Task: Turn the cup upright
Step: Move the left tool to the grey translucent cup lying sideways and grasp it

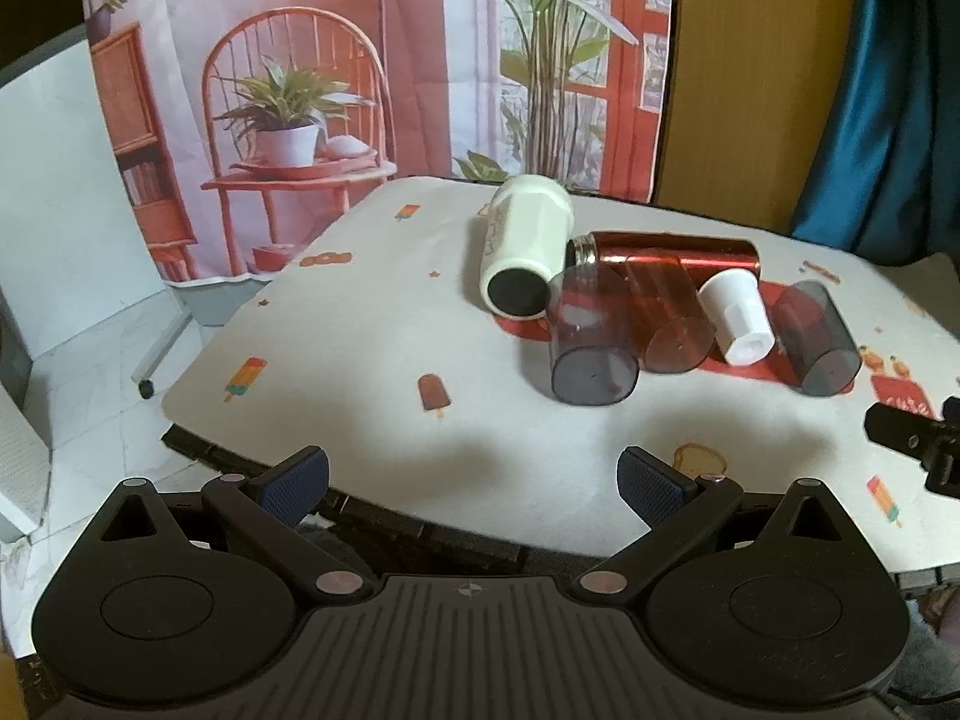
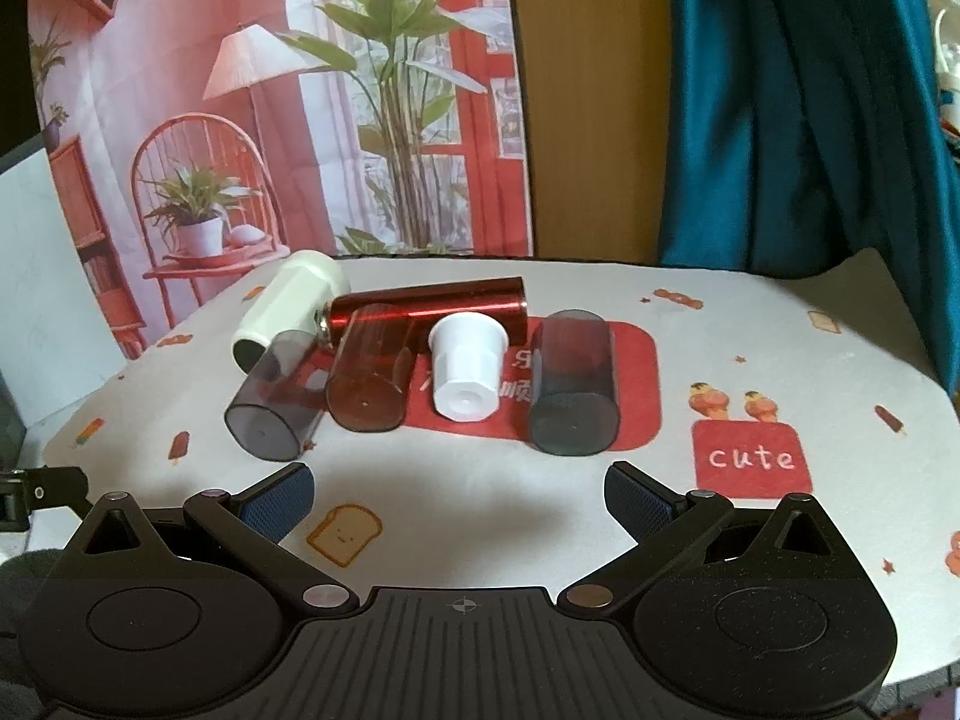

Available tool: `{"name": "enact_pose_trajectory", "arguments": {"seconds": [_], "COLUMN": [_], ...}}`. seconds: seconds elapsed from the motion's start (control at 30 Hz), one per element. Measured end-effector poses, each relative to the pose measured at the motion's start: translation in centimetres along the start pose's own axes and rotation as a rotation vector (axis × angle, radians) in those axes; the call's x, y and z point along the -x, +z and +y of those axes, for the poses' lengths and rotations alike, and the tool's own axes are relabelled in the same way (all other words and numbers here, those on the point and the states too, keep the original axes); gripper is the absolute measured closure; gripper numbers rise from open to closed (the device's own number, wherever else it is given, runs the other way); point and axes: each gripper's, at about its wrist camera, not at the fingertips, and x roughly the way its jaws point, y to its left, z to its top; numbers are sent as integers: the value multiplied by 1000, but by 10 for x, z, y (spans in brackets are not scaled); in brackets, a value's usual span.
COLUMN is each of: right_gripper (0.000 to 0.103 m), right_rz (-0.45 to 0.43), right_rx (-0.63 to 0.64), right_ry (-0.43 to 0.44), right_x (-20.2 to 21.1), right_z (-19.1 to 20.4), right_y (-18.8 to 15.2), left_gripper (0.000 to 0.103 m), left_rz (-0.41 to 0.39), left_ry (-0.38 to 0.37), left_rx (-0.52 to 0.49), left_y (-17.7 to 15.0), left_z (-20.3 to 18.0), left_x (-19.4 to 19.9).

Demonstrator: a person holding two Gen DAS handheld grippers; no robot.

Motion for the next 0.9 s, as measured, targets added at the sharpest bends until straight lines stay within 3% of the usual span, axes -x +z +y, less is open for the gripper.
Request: {"name": "enact_pose_trajectory", "arguments": {"seconds": [0.17, 0.33, 0.43, 0.7, 0.9], "right_gripper": [0, 0, 0, 0, 0], "right_rz": [-39, -116, -163, -24, -2], "right_rx": [-43, -173, -155, -117, -123], "right_ry": [61, 172, 154, 138, 124], "right_x": [-10, -20, -23, -40, -45], "right_z": [-9, -27, -31, -39, -41], "right_y": [16, 15, 10, 8, 4], "left_gripper": [0, 0, 0, 0, 0], "left_rz": [-26, -22, 12, 119, 175], "left_ry": [-37, -66, -64, -94, -108], "left_rx": [-7, -18, -43, -53, -34], "left_y": [20, 43, 54, 77, 85], "left_z": [3, -6, -18, -45, -54], "left_x": [-8, -38, -68, -148, -175]}}
